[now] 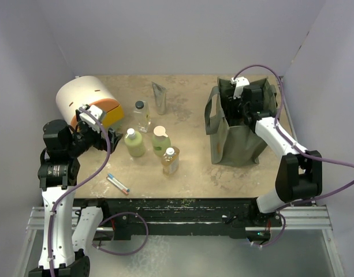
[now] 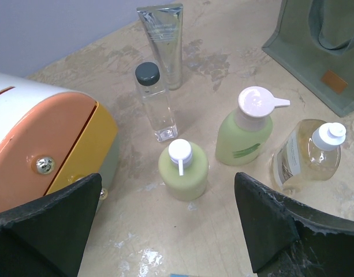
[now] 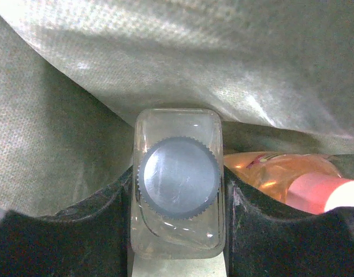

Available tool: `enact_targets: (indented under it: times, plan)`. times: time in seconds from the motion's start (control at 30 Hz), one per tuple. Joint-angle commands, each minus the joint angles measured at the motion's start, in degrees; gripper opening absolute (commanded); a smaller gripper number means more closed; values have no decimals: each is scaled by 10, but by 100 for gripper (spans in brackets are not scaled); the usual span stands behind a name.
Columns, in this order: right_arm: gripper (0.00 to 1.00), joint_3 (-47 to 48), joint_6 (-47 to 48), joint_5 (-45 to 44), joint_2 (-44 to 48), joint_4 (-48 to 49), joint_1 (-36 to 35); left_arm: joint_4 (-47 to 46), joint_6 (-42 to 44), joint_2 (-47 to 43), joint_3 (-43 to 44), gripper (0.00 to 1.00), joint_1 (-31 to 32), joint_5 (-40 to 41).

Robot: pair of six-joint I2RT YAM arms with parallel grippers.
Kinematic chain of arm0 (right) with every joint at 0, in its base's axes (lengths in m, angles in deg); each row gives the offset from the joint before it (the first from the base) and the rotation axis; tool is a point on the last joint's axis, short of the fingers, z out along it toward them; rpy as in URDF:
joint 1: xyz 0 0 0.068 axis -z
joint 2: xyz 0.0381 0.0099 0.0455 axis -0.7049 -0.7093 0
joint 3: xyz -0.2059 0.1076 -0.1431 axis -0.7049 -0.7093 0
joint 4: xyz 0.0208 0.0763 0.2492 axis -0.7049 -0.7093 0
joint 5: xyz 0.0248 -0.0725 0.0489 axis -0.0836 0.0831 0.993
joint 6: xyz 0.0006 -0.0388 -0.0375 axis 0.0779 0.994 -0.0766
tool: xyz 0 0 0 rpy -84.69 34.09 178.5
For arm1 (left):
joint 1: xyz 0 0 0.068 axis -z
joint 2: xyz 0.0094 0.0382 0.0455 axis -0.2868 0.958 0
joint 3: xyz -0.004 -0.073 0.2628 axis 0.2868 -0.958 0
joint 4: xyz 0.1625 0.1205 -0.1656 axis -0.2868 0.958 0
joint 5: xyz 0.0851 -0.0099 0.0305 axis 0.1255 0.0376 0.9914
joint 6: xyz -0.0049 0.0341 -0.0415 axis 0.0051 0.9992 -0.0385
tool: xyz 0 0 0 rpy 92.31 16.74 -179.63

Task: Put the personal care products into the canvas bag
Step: Place the care product in the canvas bag.

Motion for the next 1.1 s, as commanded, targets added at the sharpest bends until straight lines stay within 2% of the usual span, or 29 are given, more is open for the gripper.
enact_targets:
  times: [0.0,0.33,0.37,0.4,0.7,1.07]
  plan:
    - [29,10,19,-3,-1,46,4,-19,-3,-9,-3,99,-4,-9]
    - [40,16,19,-12,-4,41,5,-16,-2,-10,0,99,-4,-7]
    - [48,16,20,-14,-4,40,5,-16,-2,-11,1,99,-4,-6]
    - [52,17,21,-16,-4,39,5,-15,-1,-11,1,99,-4,-6]
    - [67,30,27,-32,10,32,5,-16,3,-13,2,99,-4,-7]
    - [71,60,33,-29,23,14,5,-15,9,-13,-4,99,-4,-7]
